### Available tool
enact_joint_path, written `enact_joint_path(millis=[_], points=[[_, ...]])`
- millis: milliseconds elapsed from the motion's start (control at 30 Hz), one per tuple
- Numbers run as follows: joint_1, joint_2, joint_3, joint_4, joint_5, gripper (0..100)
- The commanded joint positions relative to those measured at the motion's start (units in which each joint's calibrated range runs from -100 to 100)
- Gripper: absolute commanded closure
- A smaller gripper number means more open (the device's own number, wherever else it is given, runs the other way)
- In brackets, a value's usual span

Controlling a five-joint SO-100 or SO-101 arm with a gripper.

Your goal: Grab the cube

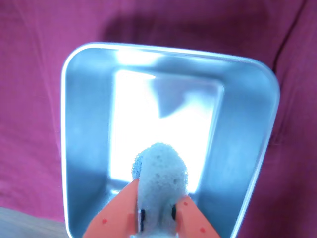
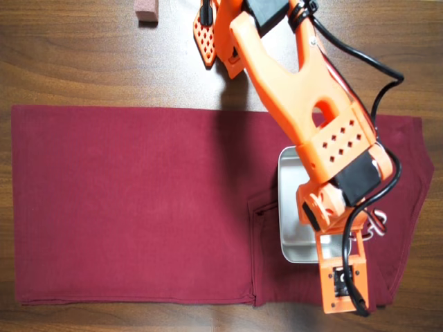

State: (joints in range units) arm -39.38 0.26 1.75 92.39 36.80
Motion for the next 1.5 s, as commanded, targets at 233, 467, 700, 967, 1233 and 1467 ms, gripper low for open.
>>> enact_joint_path(millis=[233,467,700,967,1233,1467], points=[[5.8,-4.9,0.2,2.0,2.6,61],[22.0,-35.5,28.0,-25.6,6.1,98],[35.7,-84.5,78.4,-28.4,10.5,100],[35.2,-98.6,98.1,-12.6,10.7,99],[35.0,-98.6,98.3,7.6,10.9,100],[34.7,-98.6,98.3,7.6,10.9,100]])
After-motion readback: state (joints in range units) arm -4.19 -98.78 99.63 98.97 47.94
